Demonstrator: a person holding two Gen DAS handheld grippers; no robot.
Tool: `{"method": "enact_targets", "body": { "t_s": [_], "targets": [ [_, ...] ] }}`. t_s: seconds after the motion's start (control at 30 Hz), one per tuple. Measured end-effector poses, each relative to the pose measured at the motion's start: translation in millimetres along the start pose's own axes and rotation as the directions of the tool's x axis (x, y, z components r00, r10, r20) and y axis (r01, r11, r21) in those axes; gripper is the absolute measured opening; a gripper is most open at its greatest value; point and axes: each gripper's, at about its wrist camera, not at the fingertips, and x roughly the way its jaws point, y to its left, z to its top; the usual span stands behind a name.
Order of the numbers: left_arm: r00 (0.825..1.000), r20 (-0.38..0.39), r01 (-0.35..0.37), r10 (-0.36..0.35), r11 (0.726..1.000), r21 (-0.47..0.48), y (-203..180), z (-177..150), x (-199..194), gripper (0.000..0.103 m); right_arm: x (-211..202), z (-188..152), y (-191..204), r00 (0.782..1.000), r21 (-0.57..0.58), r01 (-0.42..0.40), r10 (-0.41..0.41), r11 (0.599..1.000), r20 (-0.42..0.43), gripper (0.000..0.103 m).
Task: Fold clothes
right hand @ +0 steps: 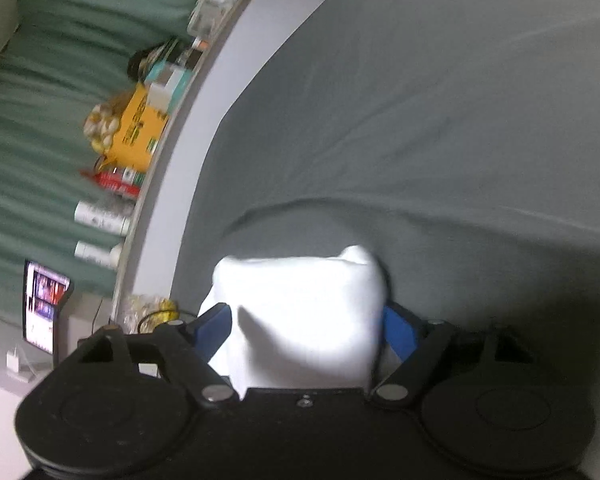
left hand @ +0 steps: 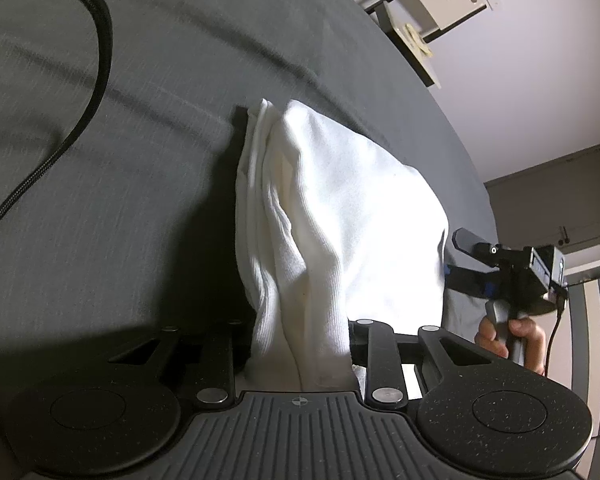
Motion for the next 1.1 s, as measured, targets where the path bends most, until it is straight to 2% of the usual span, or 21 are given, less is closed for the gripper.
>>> {"method": "enact_targets", "body": {
  "t_s": [0.13, 0.23, 0.33, 0.4, 0.47, 0.57, 0.67, 0.8, 0.97, 1.1],
  "targets": [
    [1.0, 0.004, -0.01, 0.01, 1.0, 0.017, 6, 4, -11, 0.029, 1, -3, 7, 1.0, 0.011, -0.002, 0.002, 1.0, 0.007, 0.08],
    [1.0, 0.012, -0.029, 0.028, 0.997, 0.072, 4, 0, -20, 0.029, -3, -10, 9, 0.999, 0.01, 0.001, -0.002, 1.0, 0.042, 0.071],
    [0.997, 0.033, -0.071, 0.067, 0.985, 0.154, -11, 0, -27, 0.029, -9, -16, 16, 0.997, 0.02, 0.024, -0.026, 0.999, 0.077, 0.058],
    [0.995, 0.055, -0.092, 0.082, 0.974, 0.205, -24, -1, -34, 0.026, -16, -19, 26, 0.993, -0.004, 0.042, -0.041, 0.999, 0.109, 0.045],
    [0.993, 0.084, -0.103, 0.083, 0.96, 0.26, -42, -3, -42, 0.026, -28, -26, 36, 0.988, -0.027, 0.049, -0.045, 0.998, 0.145, 0.043],
    [0.991, 0.131, -0.077, 0.035, 0.939, 0.335, -74, -4, -56, 0.026, -62, -26, 60, 0.973, -0.087, 0.089, -0.068, 0.992, 0.219, 0.043],
    [0.988, 0.152, -0.033, -0.031, 0.914, 0.404, -119, -3, -52, 0.026, -112, -8, 69, 0.952, -0.108, 0.137, -0.101, 0.985, 0.287, 0.043],
    [0.984, 0.138, 0.042, -0.11, 0.905, 0.423, -178, 17, -4, 0.026, -186, 31, 52, 0.924, -0.083, 0.235, -0.196, 0.968, 0.33, 0.043],
    [0.986, 0.127, 0.034, -0.106, 0.879, 0.475, -254, 44, 103, 0.026, -255, 90, 1, 0.871, 0.022, 0.37, -0.355, 0.929, 0.341, 0.043],
    [0.989, 0.102, 0.052, -0.111, 0.886, 0.461, -293, 64, 183, 0.026, -283, 132, -44, 0.828, 0.083, 0.443, -0.443, 0.893, 0.344, 0.043]
  ]
}}
